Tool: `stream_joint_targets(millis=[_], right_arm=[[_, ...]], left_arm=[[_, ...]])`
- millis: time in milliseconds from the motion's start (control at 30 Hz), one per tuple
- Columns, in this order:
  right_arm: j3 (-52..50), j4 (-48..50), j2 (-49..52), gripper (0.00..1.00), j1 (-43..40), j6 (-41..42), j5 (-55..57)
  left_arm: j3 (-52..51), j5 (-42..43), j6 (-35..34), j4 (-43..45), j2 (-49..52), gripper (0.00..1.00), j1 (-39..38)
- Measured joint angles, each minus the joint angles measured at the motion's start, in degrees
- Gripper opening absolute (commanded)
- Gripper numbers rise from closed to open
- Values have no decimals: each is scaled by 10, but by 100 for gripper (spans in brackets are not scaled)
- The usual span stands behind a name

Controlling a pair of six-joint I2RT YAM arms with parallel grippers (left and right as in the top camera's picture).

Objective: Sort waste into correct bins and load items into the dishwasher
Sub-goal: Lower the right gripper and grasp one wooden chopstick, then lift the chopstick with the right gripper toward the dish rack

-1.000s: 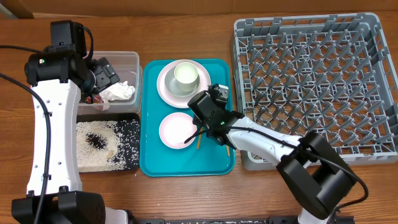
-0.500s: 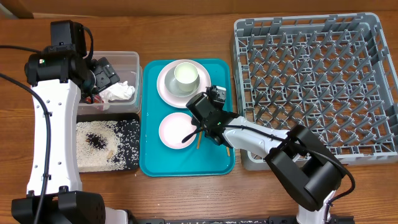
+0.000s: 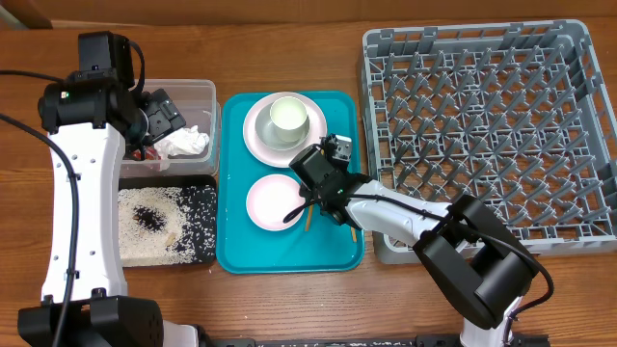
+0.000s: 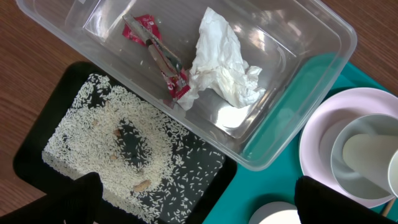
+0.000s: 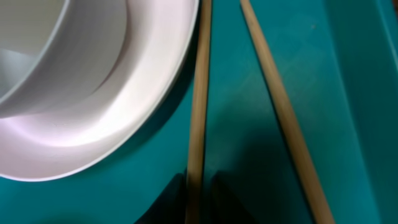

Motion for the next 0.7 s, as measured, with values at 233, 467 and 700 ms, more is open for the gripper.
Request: stream_joint_targets(millis=[233, 467, 700], right_arm=[[0, -17, -2, 14, 0, -21, 18], [0, -19, -2, 8, 0, -27, 23], [0, -19, -2, 4, 0, -27, 23]], left_arm=[[0, 0, 0, 0, 0, 100, 0], [0, 0, 0, 0, 0, 100, 0], [0, 0, 0, 0, 0, 100, 0]])
